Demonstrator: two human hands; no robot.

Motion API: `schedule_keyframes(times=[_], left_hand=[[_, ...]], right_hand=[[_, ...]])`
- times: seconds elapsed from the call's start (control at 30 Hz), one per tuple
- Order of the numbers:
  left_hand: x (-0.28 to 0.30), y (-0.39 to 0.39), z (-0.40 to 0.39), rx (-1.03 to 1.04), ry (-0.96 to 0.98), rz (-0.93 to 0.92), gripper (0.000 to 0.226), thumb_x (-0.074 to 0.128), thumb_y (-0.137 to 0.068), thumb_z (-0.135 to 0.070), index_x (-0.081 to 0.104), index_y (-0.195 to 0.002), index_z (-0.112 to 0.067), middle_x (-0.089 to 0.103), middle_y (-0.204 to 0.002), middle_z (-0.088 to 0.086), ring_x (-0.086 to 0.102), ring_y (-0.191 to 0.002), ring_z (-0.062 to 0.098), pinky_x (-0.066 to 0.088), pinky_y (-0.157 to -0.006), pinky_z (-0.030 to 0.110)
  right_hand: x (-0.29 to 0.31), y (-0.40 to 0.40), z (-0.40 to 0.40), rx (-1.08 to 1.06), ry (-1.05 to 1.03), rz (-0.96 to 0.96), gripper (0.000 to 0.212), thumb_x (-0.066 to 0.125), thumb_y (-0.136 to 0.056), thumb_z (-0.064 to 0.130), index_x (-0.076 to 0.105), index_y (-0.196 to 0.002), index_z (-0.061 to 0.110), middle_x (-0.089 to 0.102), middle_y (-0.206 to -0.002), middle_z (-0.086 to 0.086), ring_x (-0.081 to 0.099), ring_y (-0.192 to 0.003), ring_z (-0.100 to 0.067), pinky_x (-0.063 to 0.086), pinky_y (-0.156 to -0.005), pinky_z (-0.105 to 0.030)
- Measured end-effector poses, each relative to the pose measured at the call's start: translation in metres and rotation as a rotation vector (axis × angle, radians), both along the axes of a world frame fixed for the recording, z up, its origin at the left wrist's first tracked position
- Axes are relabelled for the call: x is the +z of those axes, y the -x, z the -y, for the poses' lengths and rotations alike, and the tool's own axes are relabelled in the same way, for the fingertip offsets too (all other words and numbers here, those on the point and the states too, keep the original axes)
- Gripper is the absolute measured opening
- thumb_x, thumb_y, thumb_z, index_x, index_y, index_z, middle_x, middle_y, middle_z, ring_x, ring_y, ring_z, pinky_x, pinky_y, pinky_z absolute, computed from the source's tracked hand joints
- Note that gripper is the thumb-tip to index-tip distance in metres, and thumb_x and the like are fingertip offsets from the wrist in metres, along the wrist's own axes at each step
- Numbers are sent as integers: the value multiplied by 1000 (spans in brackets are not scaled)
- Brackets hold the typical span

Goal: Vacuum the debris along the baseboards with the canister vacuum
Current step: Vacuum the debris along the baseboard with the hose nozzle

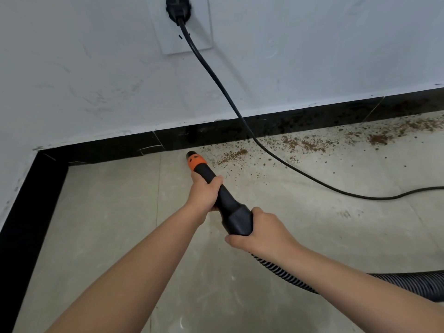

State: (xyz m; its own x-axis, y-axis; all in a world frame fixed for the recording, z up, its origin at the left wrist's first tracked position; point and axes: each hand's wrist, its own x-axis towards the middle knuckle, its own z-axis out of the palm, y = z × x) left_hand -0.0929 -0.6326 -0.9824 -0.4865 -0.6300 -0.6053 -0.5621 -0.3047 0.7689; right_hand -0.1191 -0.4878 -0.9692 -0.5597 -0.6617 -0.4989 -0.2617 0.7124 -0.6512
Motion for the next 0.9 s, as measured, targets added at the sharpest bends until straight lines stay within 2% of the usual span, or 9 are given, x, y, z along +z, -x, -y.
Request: schedule_keyframes(times=[0.07,0.23,0.37,0.5,0.63,0.8,0.9], left_hand=[[-2,0,1,-1,13,4,67,47,-96,-23,6,-149,-16,46,-112,7,52,-76,15,47,-52,26],[-6,-4,1,60,58,36,65,47,-96,-25,9,-148,-15,48,-126,13,52,-96,25,50,-68,35],[-6,-8,2,70,62,26,64,47,-96,-25,10,-148,-16,48,-117,9,52,-95,24,48,-65,33],[-4,0,5,38,51,5,63,47,-96,-26,11,-148,-18,47,-115,6,53,-94,24,48,-60,30],[-2,15,5,-34,39,-13,65,48,-96,-26,10,-148,-18,48,-114,7,53,-92,24,49,-64,33],[-1,34,-4,-92,20,-34,67,47,-96,-26,7,-149,-19,48,-127,10,52,-94,23,48,-69,34],[-3,41,-10,-119,12,-35,69,48,-96,-26,6,-150,-19,47,-132,11,53,-100,26,49,-73,35]], right_hand=[[-1,0,1,-2,0,4,47,71,-72,47,42,-93,17,48,-79,10,53,-73,-11,39,-53,-20],[0,0,3,13,0,12,46,72,-71,46,43,-93,18,51,-81,9,55,-74,-11,41,-57,-22],[0,-2,5,11,-3,35,45,72,-71,46,42,-92,18,50,-80,10,52,-69,-6,40,-54,-20],[1,0,8,-24,-9,25,46,71,-72,47,43,-94,18,49,-80,10,53,-72,-10,40,-54,-19],[4,5,6,-88,-9,22,48,70,-73,49,44,-97,17,51,-84,8,54,-73,-9,39,-52,-17],[7,13,-2,-141,-24,3,46,69,-74,49,42,-94,18,50,-82,10,49,-68,-1,36,-49,-16],[7,17,-9,-178,-27,11,45,70,-74,48,43,-94,17,51,-82,9,51,-68,-1,39,-50,-16]])
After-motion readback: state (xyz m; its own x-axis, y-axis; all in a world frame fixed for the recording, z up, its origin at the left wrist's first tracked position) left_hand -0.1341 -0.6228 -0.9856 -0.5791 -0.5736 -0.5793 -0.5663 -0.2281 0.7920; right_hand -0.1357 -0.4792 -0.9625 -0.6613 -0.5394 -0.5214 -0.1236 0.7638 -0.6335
